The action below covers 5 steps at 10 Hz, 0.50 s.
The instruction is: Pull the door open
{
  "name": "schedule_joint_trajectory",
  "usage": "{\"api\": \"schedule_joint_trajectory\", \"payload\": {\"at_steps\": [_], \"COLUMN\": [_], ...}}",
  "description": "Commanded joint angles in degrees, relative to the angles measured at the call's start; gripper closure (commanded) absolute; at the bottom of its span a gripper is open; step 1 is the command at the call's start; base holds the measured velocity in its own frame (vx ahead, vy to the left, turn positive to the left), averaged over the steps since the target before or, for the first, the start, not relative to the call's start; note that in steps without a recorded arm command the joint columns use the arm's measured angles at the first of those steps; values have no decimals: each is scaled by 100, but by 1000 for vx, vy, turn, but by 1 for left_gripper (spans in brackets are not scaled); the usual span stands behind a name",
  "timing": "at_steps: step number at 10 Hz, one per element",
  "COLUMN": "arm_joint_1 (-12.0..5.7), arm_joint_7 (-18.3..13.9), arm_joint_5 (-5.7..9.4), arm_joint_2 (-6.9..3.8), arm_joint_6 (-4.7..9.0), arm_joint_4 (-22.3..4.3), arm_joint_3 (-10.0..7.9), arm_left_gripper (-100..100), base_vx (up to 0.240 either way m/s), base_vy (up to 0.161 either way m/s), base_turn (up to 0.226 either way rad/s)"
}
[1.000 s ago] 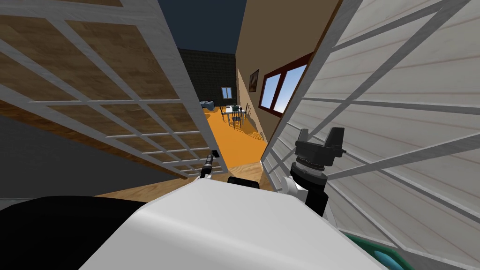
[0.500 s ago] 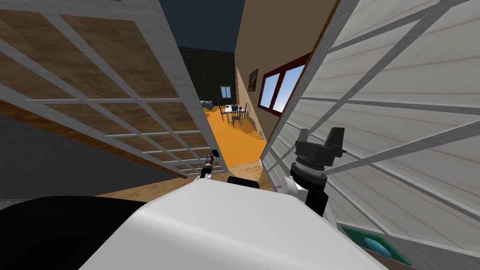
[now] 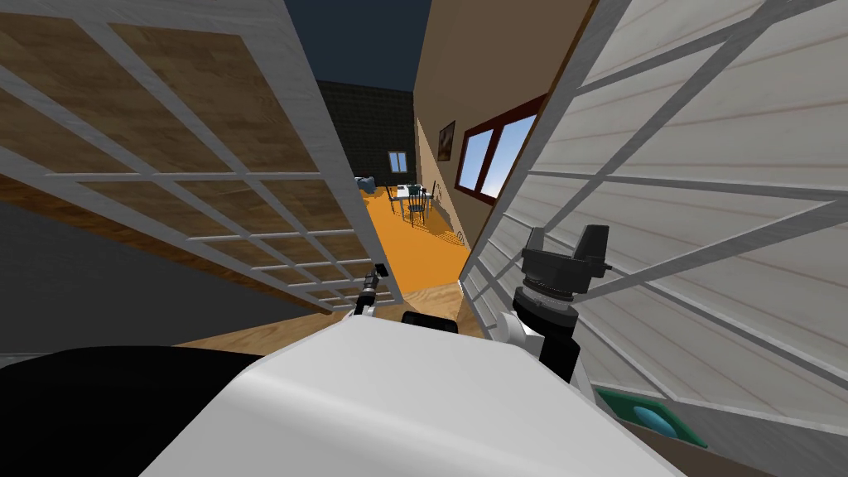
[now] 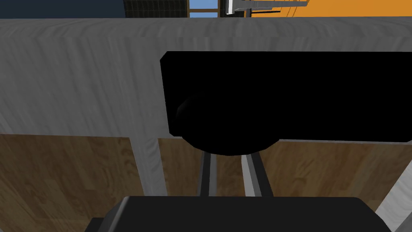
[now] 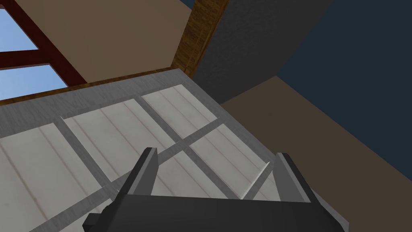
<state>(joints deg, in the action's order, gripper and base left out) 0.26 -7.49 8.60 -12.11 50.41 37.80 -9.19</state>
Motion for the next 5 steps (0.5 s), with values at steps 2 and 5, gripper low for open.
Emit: {"api": "schedule_joint_trajectory", "payload": {"at_steps": [2,5], "arm_joint_1": [-4,-4], "arm_joint_7": [-418,-469], "arm_joint_5": [62,62], "arm_joint_2": [88,88], "arm_joint_6": [26,26], "arm_joint_4": [57,57], "arm_joint_3": [193,193], "arm_left_gripper": [100,100], "base_vx": [-36,-18], "base_vy": [7,3], "base_turn": [-37,-1]}}
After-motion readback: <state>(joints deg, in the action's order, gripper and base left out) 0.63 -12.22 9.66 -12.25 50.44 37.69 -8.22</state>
